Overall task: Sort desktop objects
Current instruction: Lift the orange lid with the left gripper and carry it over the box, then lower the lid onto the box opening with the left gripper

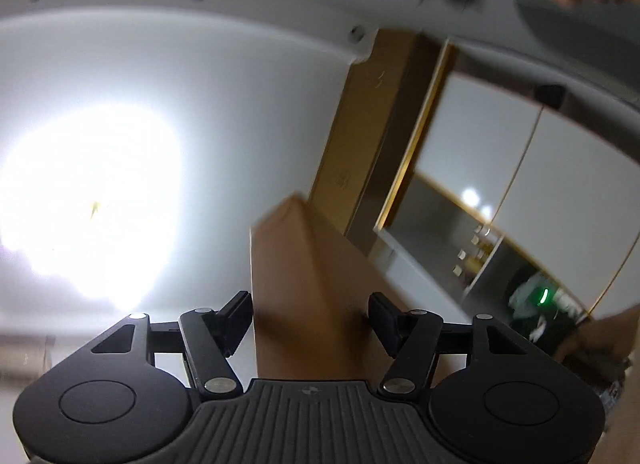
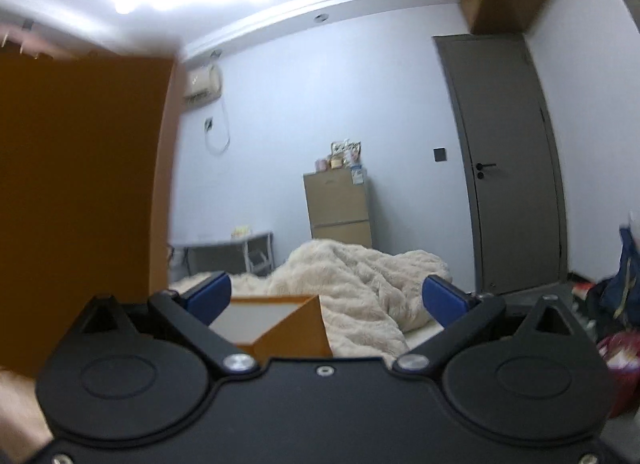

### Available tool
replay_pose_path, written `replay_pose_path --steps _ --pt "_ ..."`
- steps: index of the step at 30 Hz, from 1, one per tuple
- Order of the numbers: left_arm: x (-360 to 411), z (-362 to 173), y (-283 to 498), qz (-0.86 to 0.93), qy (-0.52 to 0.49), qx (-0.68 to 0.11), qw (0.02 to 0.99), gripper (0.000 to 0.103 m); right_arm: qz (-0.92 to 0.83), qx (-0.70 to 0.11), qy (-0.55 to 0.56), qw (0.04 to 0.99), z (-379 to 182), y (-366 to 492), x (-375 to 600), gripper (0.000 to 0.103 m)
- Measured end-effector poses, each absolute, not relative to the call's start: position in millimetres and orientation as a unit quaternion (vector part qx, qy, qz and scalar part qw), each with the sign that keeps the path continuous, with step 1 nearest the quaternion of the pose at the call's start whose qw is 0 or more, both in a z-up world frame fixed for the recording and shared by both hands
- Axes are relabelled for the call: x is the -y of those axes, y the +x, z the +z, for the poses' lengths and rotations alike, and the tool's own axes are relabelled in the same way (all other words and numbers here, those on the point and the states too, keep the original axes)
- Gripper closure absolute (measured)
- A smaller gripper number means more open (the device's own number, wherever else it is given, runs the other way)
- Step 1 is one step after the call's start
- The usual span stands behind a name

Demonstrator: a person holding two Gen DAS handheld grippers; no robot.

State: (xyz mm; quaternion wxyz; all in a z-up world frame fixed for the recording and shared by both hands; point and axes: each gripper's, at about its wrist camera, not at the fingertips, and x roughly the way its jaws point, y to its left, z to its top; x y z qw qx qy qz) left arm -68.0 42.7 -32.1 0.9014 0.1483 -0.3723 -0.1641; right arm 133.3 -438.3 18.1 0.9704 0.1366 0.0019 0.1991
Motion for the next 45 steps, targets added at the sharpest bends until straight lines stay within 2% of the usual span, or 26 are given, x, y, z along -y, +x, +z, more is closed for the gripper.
replay_pose_path --steps 3,7,8,10,15,18,21,24,27,32,34,36,45 --pt "-74.1 -61.1 -13.2 -0.118 0.119 0.282 0.944 0.058 0.199 -0.014 0.173 0.964 5.4 145.1 454.3 0.0" --pt "-91.6 -83.7 11.0 -0.091 0.132 0.225 0.961 0.057 0.227 -0.044 0.174 0.957 -10.8 163.0 449.7 0.0" --pt "-89.5 -83.8 11.1 -0.095 0.141 0.214 0.962 0.052 0.236 -0.053 0.166 0.956 -13.1 166.1 445.9 0.0" --pt "-85.0 -80.3 11.3 -0.1 0.138 0.202 0.965 0.02 0.253 -0.07 0.151 0.953 -17.7 172.2 438.3 0.0" --pt "-109.3 -49.7 18.0 -0.144 0.057 0.122 0.98 0.004 0.319 -0.109 0.112 0.935 -26.1 179.7 421.2 0.0" --pt "-131.0 -34.6 26.9 -0.177 0.039 0.023 0.983 0.004 0.347 -0.131 0.129 0.92 -30.2 185.4 419.8 0.0" --pt "-148.8 -31.1 33.3 -0.16 0.008 -0.014 0.987 0.003 0.384 -0.184 0.158 0.891 -43.1 196.9 419.4 0.0" --pt "-171.1 -25.3 46.1 -0.174 -0.074 -0.043 0.981 0.003 0.403 -0.207 0.168 0.875 -53.8 203.6 418.5 0.0" --pt "-173.2 -22.1 55.9 -0.196 -0.101 -0.076 0.972 0.003 0.426 -0.226 0.196 0.854 -65.0 212.0 416.5 0.0" --pt "-165.9 -22.8 46.2 -0.213 -0.068 -0.076 0.972 0.004 0.459 -0.256 0.227 0.82 -78.7 221.2 411.3 0.0" --pt "-156.2 -22.2 47.5 -0.217 -0.059 -0.078 0.971 0.011 0.472 -0.261 0.228 0.81 -79.7 220.5 409.2 0.0" --pt "-150.5 -24.7 51.8 -0.234 -0.069 -0.089 0.966 0.013 0.488 -0.268 0.234 0.797 -81.9 221.1 406.2 0.0" --pt "-158.4 -25.2 49.9 -0.249 -0.074 -0.125 0.958 0.013 0.493 -0.277 0.23 0.792 -81.6 218.2 400.0 0.005"
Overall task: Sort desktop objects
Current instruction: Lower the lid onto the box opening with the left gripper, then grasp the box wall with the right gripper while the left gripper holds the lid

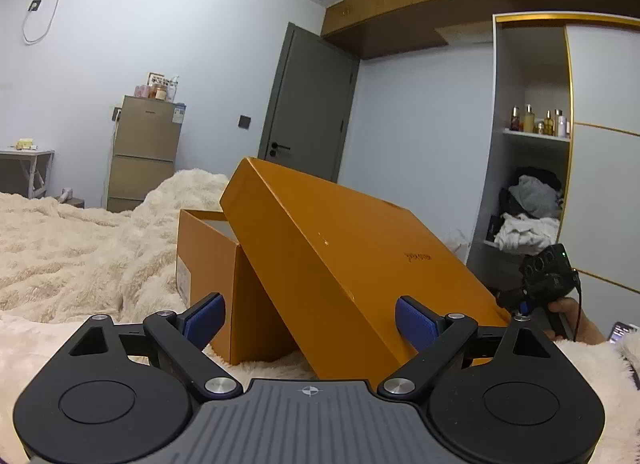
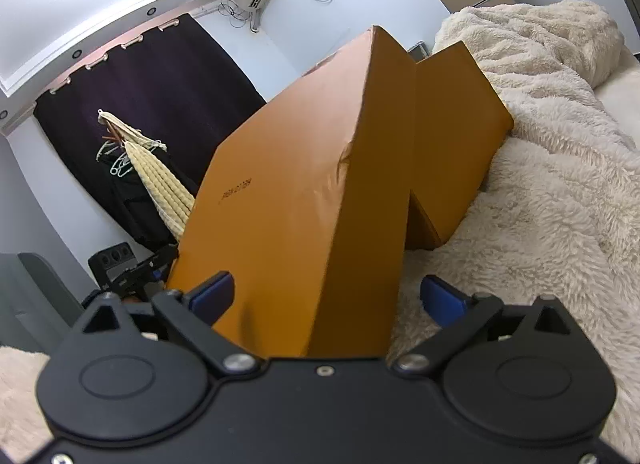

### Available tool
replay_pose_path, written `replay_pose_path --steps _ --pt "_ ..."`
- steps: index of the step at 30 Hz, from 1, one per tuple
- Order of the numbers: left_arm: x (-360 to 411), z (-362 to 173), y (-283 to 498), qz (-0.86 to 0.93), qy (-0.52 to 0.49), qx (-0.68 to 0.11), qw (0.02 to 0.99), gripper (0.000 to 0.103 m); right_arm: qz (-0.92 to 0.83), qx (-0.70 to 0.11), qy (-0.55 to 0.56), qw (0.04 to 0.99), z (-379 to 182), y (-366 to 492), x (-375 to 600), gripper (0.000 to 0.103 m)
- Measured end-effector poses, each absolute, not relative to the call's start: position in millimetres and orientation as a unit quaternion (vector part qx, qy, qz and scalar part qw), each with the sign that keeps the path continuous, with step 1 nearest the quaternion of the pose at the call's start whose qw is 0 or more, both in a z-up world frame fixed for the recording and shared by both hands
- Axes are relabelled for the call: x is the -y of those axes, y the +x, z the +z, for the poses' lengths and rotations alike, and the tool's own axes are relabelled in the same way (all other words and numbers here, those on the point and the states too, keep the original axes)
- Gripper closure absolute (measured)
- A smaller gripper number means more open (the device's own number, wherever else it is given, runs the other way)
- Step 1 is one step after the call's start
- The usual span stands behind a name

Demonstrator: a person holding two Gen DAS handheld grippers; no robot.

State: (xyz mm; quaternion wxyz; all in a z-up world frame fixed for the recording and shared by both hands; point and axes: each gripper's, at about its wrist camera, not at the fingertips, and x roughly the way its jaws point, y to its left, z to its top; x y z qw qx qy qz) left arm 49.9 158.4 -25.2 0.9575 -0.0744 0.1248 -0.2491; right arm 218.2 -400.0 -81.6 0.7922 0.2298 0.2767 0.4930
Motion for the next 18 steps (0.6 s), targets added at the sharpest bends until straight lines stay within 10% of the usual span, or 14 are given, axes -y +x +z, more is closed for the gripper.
replay_pose_path --steps 8,13,18 --pt "-168.5 -25.0 59.0 -0.261 -0.116 -0.173 0.942 0.016 0.5 -0.281 0.218 0.789 -80.2 217.6 394.9 0.019" --pt "-173.5 -21.9 58.2 -0.283 -0.126 -0.159 0.937 0.06 0.505 -0.281 0.214 0.788 -80.3 216.0 394.7 0.021" --pt "-177.1 -20.0 56.9 -0.288 -0.128 -0.152 0.937 0.066 0.505 -0.281 0.212 0.788 -80.1 214.7 394.8 0.022"
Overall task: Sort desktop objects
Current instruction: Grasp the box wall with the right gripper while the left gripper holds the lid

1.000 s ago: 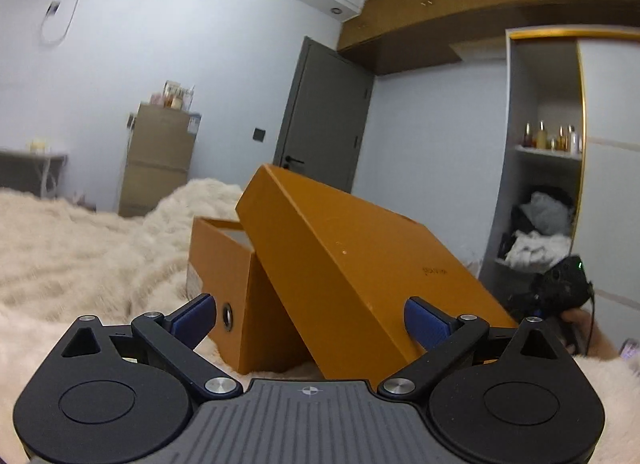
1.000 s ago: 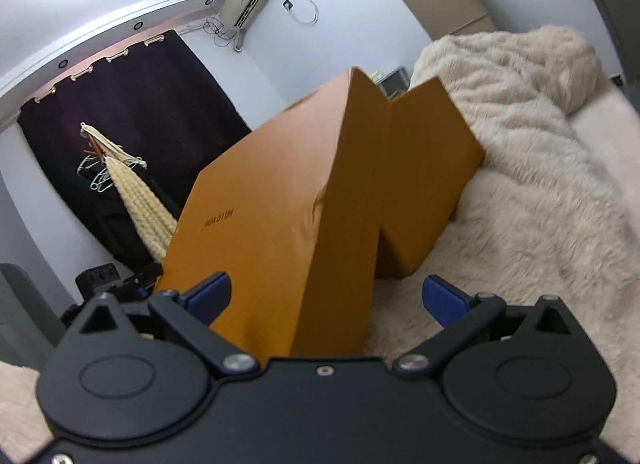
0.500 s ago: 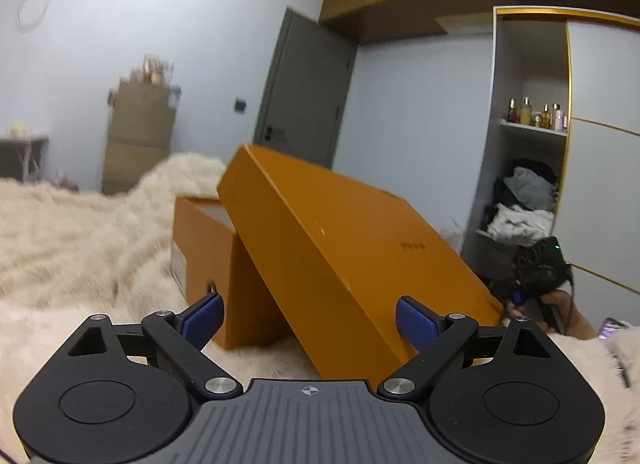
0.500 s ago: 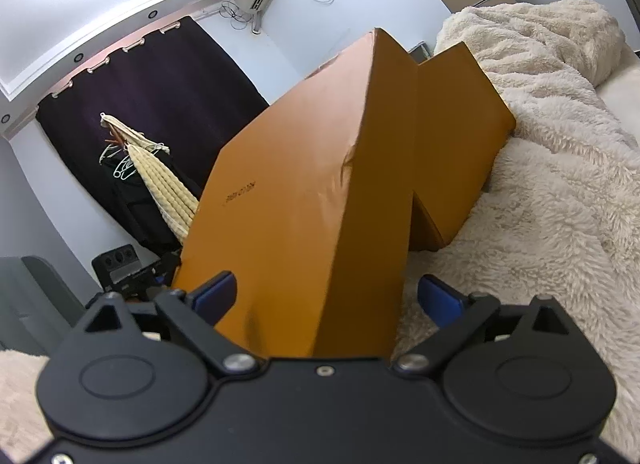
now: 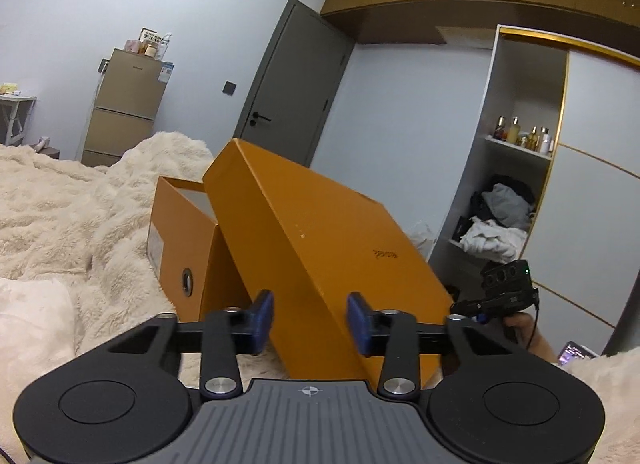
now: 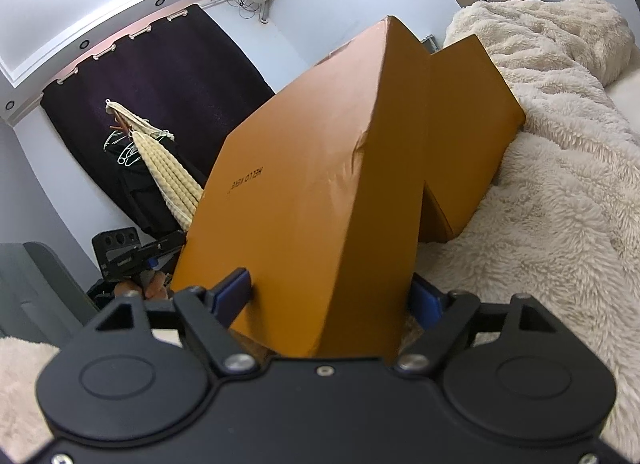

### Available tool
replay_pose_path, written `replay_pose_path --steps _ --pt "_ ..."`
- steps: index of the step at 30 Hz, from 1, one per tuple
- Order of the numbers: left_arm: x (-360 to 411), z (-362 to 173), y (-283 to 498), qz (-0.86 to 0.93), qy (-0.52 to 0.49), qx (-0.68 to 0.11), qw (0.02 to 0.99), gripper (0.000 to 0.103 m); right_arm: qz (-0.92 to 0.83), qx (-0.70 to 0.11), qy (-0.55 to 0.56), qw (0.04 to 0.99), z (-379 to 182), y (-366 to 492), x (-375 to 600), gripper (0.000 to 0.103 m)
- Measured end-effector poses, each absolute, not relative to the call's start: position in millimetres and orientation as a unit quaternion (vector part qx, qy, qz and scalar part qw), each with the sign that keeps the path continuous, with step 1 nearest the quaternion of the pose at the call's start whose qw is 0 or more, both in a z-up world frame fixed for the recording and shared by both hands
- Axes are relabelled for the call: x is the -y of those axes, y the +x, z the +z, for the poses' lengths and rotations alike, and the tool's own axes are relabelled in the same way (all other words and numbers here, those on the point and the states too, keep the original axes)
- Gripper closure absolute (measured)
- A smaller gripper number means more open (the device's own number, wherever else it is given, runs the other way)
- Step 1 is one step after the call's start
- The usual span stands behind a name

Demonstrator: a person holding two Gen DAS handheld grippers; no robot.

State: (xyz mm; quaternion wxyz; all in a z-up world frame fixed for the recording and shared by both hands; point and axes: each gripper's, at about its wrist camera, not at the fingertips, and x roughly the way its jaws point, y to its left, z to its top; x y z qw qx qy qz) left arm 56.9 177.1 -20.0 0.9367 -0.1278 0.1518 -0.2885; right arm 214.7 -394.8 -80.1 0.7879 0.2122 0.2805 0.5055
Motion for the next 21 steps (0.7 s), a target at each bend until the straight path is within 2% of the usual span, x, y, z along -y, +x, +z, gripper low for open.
replay_pose_path --steps 2,3,4,8,11,15,21 --pt "-181.4 -21.6 58.5 -0.273 -0.14 -0.158 0.939 0.042 0.507 -0.281 0.213 0.787 -80.6 214.7 395.7 0.022" --pt "-184.4 -23.1 60.4 -0.261 -0.148 -0.162 0.94 0.02 0.507 -0.281 0.214 0.786 -80.9 214.7 396.2 0.021" --pt "-187.0 -24.3 61.8 -0.258 -0.155 -0.162 0.94 0.013 0.508 -0.281 0.214 0.786 -81.0 214.6 396.4 0.021" --pt "-198.4 -34.6 71.7 -0.28 -0.219 -0.169 0.919 0.01 0.509 -0.28 0.214 0.785 -80.9 214.2 396.1 0.021" --pt "-188.4 -40.8 78.8 -0.276 -0.218 -0.181 0.918 0.011 0.508 -0.281 0.215 0.785 -81.0 214.3 396.1 0.02" --pt "-179.3 -42.5 79.7 -0.293 -0.213 -0.18 0.914 0.042 0.507 -0.28 0.214 0.786 -80.8 213.7 395.9 0.02" --pt "-176.0 -36.2 74.6 -0.29 -0.195 -0.176 0.921 0.045 0.509 -0.28 0.213 0.786 -79.9 213.6 398.6 0.023"
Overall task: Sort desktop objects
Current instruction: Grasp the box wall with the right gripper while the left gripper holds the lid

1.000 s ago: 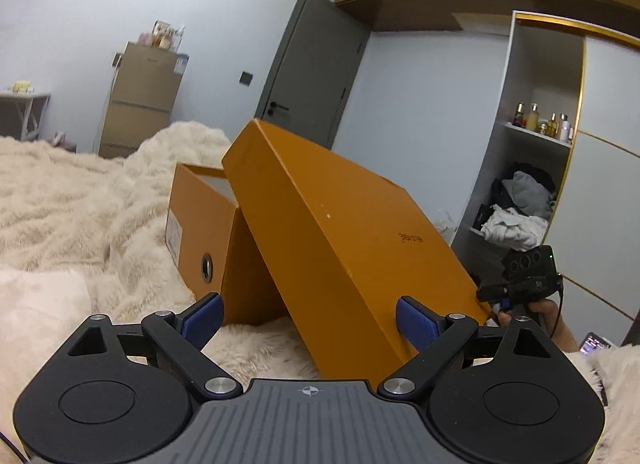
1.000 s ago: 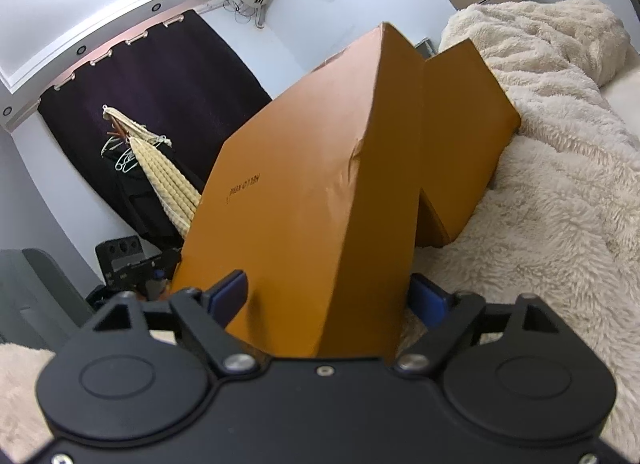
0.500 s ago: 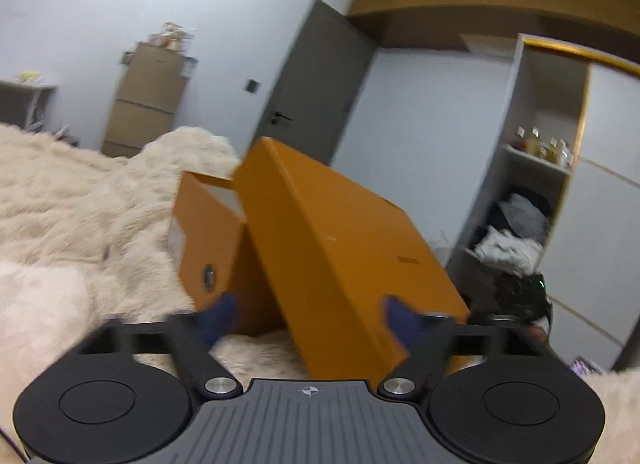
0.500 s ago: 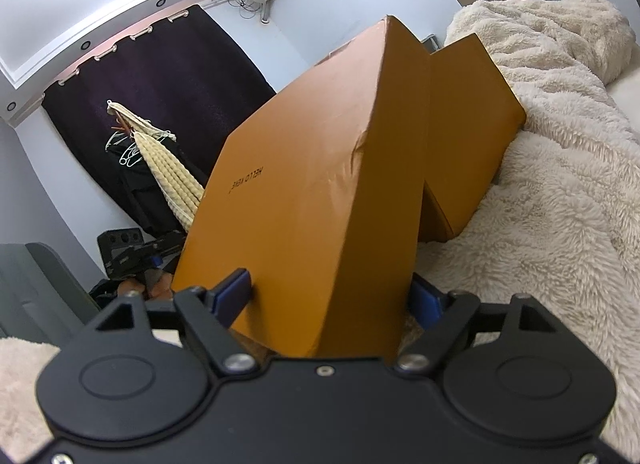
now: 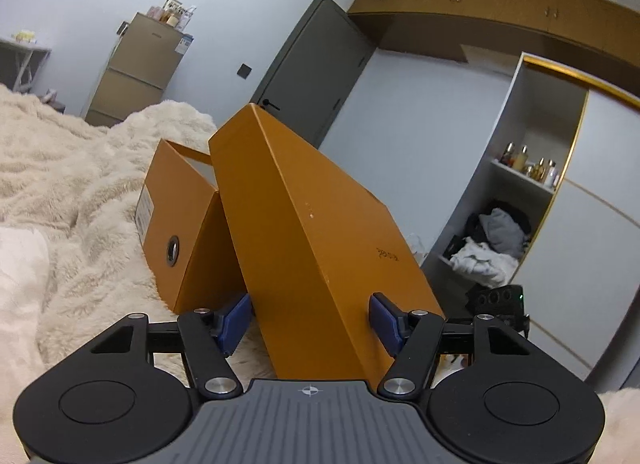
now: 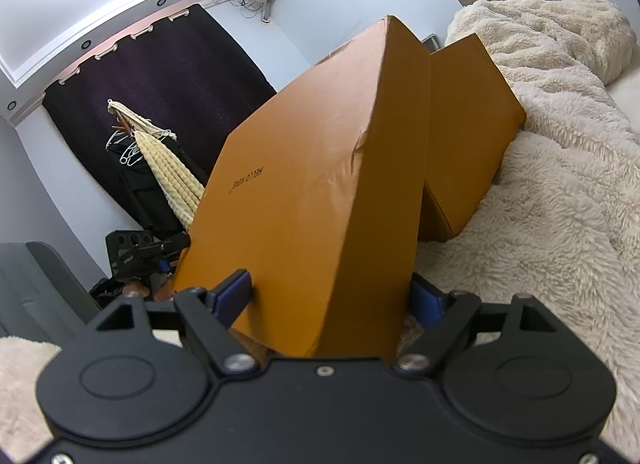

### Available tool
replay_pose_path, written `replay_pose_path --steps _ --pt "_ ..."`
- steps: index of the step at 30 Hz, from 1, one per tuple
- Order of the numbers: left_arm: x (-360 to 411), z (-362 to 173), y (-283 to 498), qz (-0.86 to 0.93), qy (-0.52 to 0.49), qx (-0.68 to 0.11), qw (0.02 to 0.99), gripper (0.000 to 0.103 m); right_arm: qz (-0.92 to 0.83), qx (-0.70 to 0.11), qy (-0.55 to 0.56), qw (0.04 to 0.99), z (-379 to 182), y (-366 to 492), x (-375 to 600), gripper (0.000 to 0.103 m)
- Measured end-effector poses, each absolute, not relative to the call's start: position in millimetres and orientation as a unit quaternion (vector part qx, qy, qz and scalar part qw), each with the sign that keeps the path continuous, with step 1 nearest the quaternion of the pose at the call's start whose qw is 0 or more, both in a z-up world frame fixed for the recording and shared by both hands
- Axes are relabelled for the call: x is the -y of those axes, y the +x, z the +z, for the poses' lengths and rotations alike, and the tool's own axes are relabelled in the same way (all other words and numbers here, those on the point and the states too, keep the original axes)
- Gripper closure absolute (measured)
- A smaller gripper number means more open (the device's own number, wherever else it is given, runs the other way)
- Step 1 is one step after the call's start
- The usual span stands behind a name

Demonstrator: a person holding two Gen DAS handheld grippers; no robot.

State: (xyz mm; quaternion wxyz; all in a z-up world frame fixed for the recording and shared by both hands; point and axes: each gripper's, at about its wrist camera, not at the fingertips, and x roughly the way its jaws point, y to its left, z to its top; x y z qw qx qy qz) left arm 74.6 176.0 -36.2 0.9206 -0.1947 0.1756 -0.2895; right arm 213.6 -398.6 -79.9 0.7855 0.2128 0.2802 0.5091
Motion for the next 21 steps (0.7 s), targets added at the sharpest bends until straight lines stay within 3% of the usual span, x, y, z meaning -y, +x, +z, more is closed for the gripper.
replay_pose_path --steps 12,17,21 --pt "-185.8 -32.8 71.1 -0.285 -0.202 -0.174 0.921 0.046 0.517 -0.279 0.226 0.777 -82.9 217.1 404.3 0.026" --pt "-180.8 -36.9 74.4 -0.289 -0.201 -0.18 0.919 0.037 0.516 -0.277 0.232 0.777 -83.3 218.1 406.5 0.027" --pt "-176.4 -36.9 73.5 -0.294 -0.186 -0.175 0.921 0.039 0.513 -0.277 0.23 0.78 -83.3 217.7 405.4 0.029"
